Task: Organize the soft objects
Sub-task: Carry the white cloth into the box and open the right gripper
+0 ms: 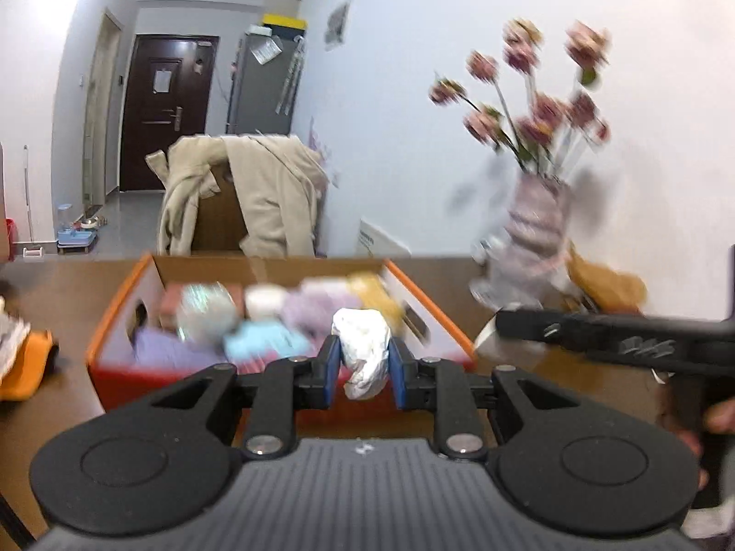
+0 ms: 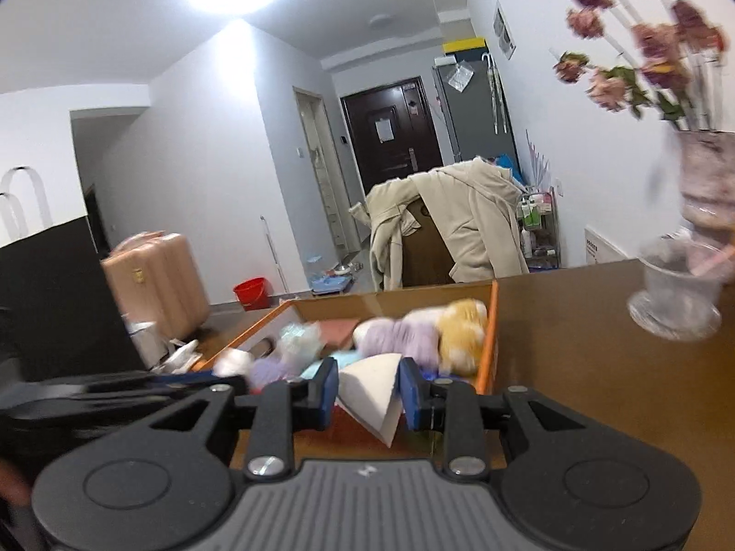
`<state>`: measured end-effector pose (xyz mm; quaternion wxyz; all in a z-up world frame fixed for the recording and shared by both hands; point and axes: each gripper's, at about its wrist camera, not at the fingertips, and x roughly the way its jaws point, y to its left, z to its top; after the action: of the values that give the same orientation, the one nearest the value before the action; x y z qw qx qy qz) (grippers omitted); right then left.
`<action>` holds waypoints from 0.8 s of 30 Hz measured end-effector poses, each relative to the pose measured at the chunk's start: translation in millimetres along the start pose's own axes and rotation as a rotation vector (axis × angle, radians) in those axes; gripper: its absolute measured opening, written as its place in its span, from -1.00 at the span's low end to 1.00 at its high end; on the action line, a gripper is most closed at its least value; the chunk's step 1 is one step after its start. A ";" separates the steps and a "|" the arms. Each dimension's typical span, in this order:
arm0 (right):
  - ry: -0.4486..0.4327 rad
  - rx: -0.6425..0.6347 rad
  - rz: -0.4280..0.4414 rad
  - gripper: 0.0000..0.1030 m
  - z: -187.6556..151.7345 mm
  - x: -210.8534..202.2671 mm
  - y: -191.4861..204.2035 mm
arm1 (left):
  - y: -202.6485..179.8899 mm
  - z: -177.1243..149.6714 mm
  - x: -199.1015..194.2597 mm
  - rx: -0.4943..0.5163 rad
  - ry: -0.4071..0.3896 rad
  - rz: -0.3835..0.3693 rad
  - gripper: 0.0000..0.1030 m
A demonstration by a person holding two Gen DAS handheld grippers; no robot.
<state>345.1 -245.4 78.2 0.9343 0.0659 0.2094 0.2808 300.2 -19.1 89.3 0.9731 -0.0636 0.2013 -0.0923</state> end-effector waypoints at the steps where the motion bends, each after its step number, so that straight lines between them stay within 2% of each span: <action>1: 0.023 -0.001 -0.010 -0.45 6.8 18.4 -2.0 | 10.1 9.7 9.2 -0.026 0.000 -0.001 -0.56; 5: 0.126 0.004 -0.007 -0.46 25.1 88.1 -12.9 | 31.5 30.0 41.2 -0.055 0.011 -0.011 -0.56; 8: 0.321 0.018 0.020 -0.47 30.3 131.1 -17.0 | 36.1 36.1 65.7 -0.071 0.032 -0.045 -0.56; 10: 0.390 -0.022 -0.032 -0.47 27.0 147.3 -15.5 | 37.6 36.7 82.0 -0.080 0.049 -0.055 -0.56; 12: 0.387 -0.074 -0.113 -0.42 22.3 154.7 -12.1 | 37.2 37.5 101.9 -0.092 0.073 -0.068 -0.56; 15: 0.293 -0.133 -0.169 -0.37 15.0 147.0 -10.4 | 36.3 33.5 125.9 -0.107 0.122 -0.068 -0.56; 16: 0.288 -0.158 -0.181 -0.37 12.2 144.8 -8.7 | 34.9 30.6 133.1 -0.104 0.137 -0.072 -0.56; 18: 0.324 -0.168 -0.135 -0.40 7.3 140.2 -8.9 | 32.9 26.8 141.7 -0.104 0.154 -0.073 -0.55; 20: 0.360 -0.156 -0.076 -0.33 9.6 137.9 -8.8 | 33.2 22.3 146.3 -0.107 0.168 -0.069 -0.55; 22: 0.374 -0.132 -0.082 -0.28 15.4 141.8 -10.6 | 33.1 19.1 149.3 -0.115 0.185 -0.066 -0.53; 24: 0.363 -0.125 -0.107 -0.11 20.9 143.0 -13.4 | 33.5 16.8 148.9 -0.119 0.202 -0.061 -0.50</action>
<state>468.6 -177.7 43.1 0.8971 -0.0553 0.3598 0.2503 446.4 -15.6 42.6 0.9390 -0.1178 0.3015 -0.1157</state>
